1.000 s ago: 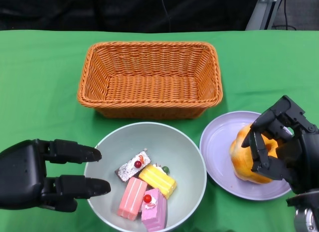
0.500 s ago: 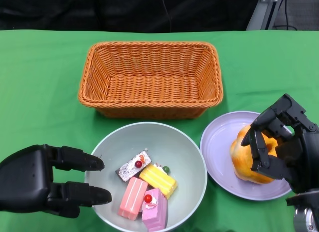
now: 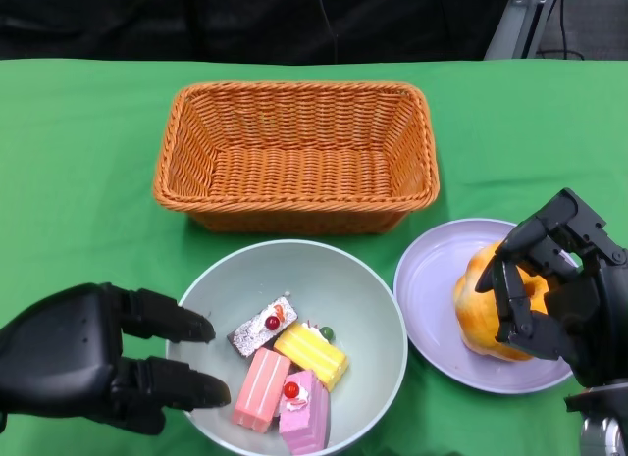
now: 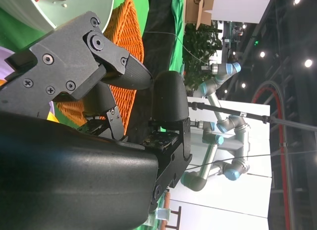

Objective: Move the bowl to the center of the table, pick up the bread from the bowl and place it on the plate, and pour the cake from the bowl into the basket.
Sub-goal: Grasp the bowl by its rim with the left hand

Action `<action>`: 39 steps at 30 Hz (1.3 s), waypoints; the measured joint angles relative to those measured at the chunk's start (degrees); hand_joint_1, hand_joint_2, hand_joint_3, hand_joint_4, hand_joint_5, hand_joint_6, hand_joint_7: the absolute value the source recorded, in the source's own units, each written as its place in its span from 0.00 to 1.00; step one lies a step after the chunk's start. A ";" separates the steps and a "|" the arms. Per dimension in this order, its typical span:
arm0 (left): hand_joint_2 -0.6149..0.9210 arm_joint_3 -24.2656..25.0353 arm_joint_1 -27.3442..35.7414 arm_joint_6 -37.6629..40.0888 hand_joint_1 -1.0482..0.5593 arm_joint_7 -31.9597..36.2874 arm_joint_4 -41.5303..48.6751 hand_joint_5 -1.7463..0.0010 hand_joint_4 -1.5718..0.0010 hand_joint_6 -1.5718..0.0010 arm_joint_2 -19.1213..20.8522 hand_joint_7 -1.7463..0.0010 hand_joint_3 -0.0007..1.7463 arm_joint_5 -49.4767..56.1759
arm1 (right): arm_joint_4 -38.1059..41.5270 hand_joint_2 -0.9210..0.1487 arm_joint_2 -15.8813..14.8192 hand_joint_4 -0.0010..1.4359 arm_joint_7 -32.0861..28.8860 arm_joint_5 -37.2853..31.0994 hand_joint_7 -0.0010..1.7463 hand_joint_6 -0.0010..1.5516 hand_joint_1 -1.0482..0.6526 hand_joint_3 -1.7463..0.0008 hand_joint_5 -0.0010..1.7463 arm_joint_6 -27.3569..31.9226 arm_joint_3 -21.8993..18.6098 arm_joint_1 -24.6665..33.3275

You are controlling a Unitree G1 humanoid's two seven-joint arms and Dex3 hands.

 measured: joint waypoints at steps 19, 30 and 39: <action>1.00 6.45 4.08 -1.84 0.39 -19.66 -2.96 0.99 0.41 0.43 -2.74 1.00 0.01 -8.36 | -5.46 0.41 0.21 0.46 -0.53 -0.34 0.96 0.31 0.53 0.32 1.00 3.24 0.44 2.91; 1.00 10.00 7.88 2.48 0.37 -34.85 -8.46 0.99 0.41 0.44 -4.74 1.00 0.02 -13.99 | -9.62 0.40 0.14 0.46 1.75 1.78 0.95 0.31 0.51 0.32 1.00 6.41 0.66 4.33; 1.00 12.89 11.33 8.46 0.36 -49.75 -14.67 1.00 0.42 0.42 -5.38 0.99 0.02 -18.66 | -11.88 0.41 0.12 0.46 2.05 1.76 0.94 0.32 0.51 0.31 1.00 8.01 0.71 5.45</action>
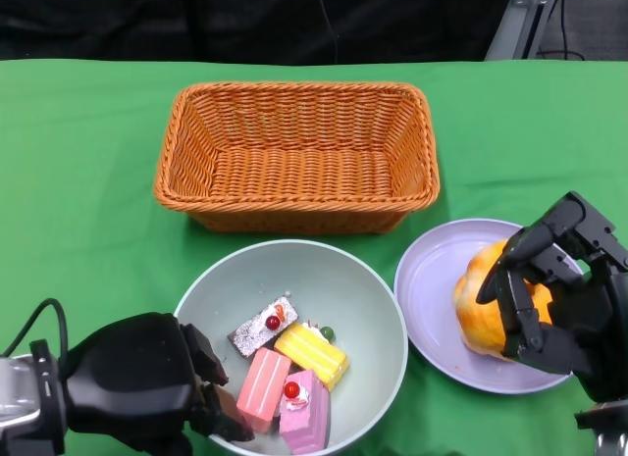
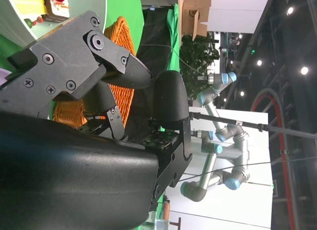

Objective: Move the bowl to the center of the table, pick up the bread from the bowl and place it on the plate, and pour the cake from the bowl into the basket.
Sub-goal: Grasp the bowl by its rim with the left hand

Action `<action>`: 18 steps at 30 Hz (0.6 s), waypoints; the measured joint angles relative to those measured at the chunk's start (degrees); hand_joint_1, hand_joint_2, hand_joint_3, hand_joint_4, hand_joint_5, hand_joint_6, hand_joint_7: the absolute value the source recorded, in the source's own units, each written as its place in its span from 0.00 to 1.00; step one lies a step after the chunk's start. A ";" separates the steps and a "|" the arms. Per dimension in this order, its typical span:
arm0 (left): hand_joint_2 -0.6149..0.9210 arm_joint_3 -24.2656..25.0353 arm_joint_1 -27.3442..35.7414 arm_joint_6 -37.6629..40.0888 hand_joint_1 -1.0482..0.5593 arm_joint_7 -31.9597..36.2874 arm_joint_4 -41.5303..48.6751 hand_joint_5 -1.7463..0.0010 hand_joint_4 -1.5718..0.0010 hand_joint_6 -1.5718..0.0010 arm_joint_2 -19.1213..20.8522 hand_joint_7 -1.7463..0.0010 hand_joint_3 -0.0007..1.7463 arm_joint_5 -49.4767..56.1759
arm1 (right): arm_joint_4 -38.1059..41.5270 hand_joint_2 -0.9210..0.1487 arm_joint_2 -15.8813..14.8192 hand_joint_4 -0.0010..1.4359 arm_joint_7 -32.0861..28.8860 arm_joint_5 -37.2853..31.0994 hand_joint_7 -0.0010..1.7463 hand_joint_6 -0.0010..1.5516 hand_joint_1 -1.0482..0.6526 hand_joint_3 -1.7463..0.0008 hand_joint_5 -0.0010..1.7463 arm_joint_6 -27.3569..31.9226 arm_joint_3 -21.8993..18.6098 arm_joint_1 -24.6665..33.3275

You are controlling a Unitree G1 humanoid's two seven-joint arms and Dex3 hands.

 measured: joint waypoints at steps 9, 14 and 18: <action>1.00 3.24 4.11 6.10 0.33 -7.47 -7.01 1.00 0.42 0.40 -0.16 0.99 0.05 -1.05 | -0.38 0.48 0.21 0.47 -1.13 -1.54 0.97 0.32 0.50 0.24 1.00 -1.45 0.16 0.12; 1.00 3.75 5.50 10.05 0.33 -9.32 -8.98 1.00 0.42 0.40 -1.51 0.99 0.05 0.75 | -0.48 0.51 0.21 0.47 -0.93 -1.23 0.98 0.31 0.50 0.22 1.00 -1.46 0.47 0.14; 1.00 3.73 5.80 11.96 0.35 -10.67 -9.37 0.99 0.41 0.40 -2.56 0.99 0.05 1.46 | -0.52 0.51 0.21 0.48 -0.90 -1.12 0.98 0.31 0.49 0.22 1.00 -1.48 0.49 0.15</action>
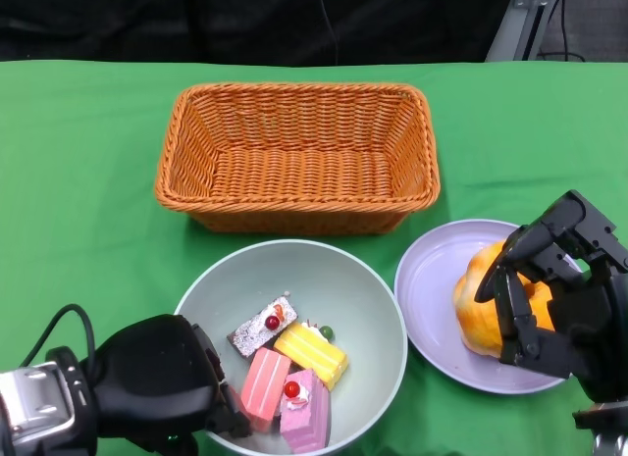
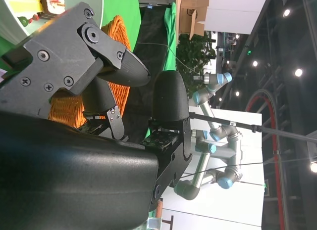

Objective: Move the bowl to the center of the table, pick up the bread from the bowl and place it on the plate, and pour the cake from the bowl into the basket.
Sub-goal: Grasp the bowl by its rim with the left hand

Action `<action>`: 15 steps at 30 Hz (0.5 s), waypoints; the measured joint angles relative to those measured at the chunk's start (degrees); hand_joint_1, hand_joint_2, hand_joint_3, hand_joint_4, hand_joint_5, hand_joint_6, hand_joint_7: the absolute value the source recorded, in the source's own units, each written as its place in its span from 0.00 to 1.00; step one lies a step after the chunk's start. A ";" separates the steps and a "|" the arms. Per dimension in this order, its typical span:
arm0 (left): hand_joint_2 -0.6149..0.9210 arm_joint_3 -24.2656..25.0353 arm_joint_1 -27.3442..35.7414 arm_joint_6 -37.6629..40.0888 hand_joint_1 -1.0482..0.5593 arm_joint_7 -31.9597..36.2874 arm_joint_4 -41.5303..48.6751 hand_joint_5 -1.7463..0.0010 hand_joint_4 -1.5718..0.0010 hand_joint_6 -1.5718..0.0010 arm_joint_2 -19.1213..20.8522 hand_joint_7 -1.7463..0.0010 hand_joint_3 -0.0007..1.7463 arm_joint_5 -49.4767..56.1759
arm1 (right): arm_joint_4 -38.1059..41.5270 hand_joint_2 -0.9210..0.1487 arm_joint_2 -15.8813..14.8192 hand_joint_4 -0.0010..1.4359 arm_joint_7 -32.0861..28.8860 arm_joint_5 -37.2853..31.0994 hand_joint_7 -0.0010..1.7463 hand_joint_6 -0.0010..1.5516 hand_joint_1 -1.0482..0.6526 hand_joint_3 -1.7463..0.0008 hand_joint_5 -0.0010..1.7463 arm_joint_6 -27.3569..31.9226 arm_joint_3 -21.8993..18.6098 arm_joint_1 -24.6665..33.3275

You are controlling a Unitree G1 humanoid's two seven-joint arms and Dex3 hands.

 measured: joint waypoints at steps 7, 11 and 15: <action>1.00 -1.11 -0.37 1.36 0.37 3.54 4.15 0.98 0.38 0.41 -3.29 1.00 0.02 3.68 | -0.21 0.50 -0.02 0.47 0.68 0.63 0.97 0.31 0.51 0.21 1.00 -0.16 0.03 0.05; 0.99 -2.30 -1.22 1.19 0.37 7.69 7.05 0.97 0.34 0.37 -4.05 0.98 0.01 5.35 | -0.70 0.49 -0.02 0.47 0.99 1.20 0.96 0.31 0.51 0.21 1.00 -0.06 0.04 0.07; 0.97 -3.82 -3.00 -0.25 0.41 13.88 11.14 0.95 0.30 0.31 -4.65 0.96 0.00 6.73 | -0.75 0.48 -0.03 0.47 1.04 1.23 0.94 0.32 0.52 0.22 1.00 -0.04 -0.02 0.08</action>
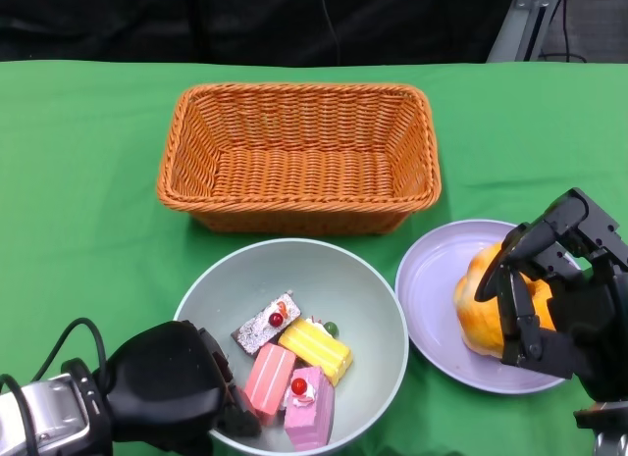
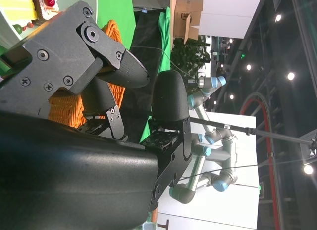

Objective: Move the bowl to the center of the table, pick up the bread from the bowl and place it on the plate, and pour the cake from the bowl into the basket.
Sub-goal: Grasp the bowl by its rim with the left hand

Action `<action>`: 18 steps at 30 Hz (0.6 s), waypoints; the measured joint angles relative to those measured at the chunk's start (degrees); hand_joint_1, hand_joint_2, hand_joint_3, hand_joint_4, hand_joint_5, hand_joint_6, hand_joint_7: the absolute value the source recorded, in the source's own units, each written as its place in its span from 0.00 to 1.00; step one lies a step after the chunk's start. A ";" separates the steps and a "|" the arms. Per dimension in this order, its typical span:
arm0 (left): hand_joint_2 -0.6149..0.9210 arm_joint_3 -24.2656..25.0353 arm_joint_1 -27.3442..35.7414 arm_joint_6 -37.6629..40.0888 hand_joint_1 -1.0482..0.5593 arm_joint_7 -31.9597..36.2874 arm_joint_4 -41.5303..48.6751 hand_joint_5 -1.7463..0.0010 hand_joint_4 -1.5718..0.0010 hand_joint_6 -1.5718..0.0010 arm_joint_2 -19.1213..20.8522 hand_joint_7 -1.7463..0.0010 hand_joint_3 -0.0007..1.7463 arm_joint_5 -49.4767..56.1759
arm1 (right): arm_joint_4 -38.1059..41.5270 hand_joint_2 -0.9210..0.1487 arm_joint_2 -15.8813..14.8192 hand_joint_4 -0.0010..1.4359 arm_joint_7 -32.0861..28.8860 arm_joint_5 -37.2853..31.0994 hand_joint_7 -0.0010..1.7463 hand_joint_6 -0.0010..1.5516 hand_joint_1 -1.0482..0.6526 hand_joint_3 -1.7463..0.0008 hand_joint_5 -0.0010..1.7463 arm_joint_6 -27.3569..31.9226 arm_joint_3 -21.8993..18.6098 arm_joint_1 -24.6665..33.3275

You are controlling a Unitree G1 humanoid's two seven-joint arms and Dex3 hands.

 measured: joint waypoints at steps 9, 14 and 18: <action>0.94 -5.03 -5.48 -1.60 0.45 19.43 12.96 0.27 0.49 0.28 -3.25 0.79 0.00 4.82 | -0.03 0.49 0.03 0.46 0.07 0.29 0.93 0.34 0.51 0.24 1.00 0.09 0.03 -0.01; 0.99 -8.03 -7.83 -4.07 0.50 30.41 19.94 0.01 0.56 0.65 -4.63 0.06 0.02 6.21 | -0.02 0.44 0.02 0.45 0.15 0.25 0.90 0.34 0.52 0.26 1.00 -0.07 0.05 0.01; 1.00 -9.93 -10.06 -7.38 0.52 35.17 22.45 0.00 0.55 0.69 -4.83 0.00 0.05 6.31 | -0.02 0.43 0.02 0.45 0.58 1.05 0.90 0.33 0.54 0.27 1.00 -0.03 0.07 0.02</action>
